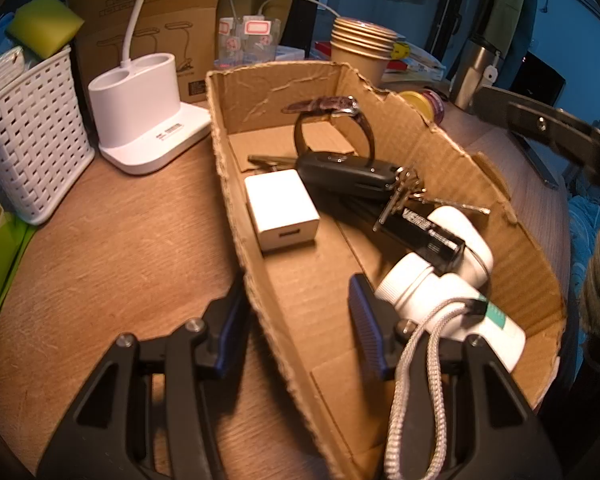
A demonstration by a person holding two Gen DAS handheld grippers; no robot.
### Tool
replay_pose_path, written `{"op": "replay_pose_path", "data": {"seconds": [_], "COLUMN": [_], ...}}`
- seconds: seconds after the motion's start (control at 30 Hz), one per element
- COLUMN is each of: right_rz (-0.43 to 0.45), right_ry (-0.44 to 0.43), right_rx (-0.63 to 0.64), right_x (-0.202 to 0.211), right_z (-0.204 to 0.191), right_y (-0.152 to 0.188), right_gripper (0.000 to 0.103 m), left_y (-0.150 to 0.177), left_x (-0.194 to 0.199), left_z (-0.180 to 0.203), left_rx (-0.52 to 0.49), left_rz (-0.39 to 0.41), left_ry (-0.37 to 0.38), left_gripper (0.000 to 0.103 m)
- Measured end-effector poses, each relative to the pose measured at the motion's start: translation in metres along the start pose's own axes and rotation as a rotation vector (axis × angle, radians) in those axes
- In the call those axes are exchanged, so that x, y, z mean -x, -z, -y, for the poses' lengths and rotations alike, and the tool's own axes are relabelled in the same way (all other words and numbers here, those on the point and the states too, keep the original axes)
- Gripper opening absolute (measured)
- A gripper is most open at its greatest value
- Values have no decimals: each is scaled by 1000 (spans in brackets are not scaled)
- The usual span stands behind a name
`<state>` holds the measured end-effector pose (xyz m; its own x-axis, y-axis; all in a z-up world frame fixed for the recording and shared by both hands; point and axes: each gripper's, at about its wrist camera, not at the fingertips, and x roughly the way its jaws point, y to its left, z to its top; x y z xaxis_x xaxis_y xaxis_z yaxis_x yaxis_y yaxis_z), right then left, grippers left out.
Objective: Organize rigid objects
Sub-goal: 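Carry the car keys into the box and open the right gripper, then move the right gripper to the red GAMBOL can and grasp it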
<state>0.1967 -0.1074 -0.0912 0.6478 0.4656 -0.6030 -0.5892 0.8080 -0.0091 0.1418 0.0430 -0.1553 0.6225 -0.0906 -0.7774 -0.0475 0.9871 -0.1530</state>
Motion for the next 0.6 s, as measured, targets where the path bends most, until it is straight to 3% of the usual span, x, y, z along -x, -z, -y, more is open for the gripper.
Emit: {"op": "replay_pose_path", "data": {"seconds": [0.13, 0.23, 0.4, 0.6], "right_rz": [-4, -3, -15, -52], "right_ry": [31, 43, 87, 135], "right_rx": [-42, -67, -82, -93], "right_x": [-1, -1, -8, -25], "right_z": [18, 26, 36, 53], "right_y": [1, 2, 5, 9], "right_gripper": [41, 54, 62, 63], "left_y": [0, 0, 0, 0], "left_x": [0, 0, 0, 0], "left_z": [0, 0, 0, 0], "left_rx": [0, 0, 0, 0], "left_rz": [0, 0, 0, 0], "left_ry": [0, 0, 0, 0], "left_gripper": [52, 52, 52, 52]}}
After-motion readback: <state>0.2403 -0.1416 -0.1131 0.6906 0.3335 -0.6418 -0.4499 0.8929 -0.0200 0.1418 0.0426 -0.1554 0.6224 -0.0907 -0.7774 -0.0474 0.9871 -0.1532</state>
